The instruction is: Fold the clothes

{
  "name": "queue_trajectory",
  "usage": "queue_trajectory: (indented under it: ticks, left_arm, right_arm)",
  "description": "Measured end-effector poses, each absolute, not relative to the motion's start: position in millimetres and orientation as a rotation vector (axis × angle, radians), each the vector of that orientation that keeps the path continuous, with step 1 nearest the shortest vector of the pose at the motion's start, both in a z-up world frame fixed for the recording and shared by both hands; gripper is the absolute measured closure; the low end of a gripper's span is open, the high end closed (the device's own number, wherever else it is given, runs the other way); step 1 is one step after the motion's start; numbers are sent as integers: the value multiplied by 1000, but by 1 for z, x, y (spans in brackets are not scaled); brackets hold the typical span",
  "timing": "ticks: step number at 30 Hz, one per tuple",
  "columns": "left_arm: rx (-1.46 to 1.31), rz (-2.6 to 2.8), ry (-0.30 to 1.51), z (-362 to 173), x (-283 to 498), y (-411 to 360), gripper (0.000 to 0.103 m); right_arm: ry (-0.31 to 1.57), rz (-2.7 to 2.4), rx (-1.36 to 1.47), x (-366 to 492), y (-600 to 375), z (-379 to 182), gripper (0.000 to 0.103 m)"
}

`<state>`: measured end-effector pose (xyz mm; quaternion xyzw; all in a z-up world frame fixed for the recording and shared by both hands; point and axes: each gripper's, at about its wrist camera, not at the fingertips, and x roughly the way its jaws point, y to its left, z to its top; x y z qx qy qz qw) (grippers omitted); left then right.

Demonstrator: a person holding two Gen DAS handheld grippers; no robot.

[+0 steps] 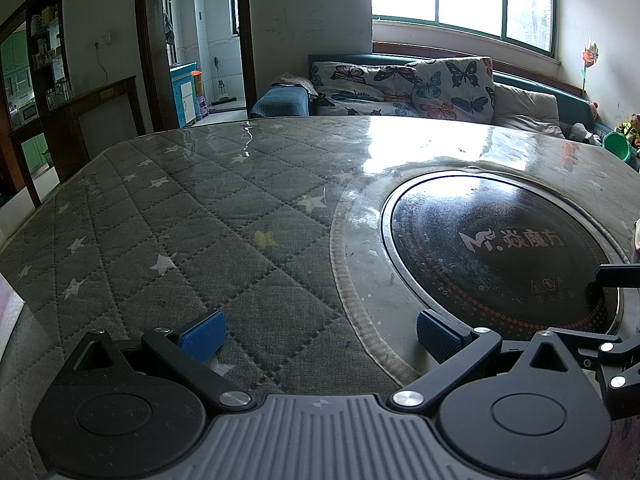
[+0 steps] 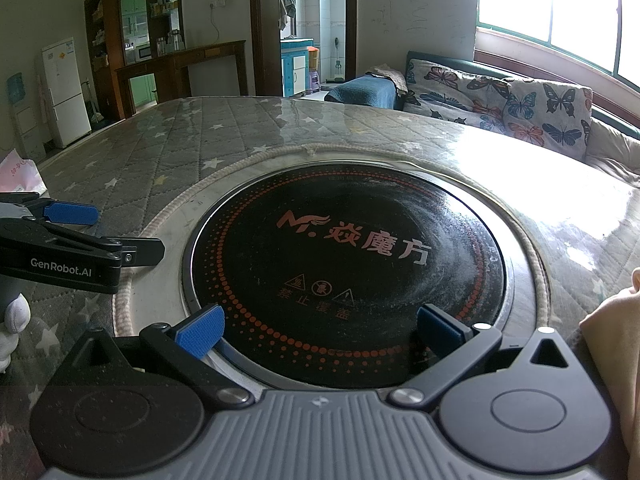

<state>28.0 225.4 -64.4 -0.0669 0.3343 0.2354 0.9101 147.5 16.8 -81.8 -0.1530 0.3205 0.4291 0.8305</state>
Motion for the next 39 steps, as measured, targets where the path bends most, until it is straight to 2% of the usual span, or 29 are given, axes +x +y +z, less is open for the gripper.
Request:
queue_trajectory:
  ticks: [39]
  left_arm:
    - [-138,486,690,-65,28,225,0]
  right_arm:
    - [680,910,-325,148,17,-82,0]
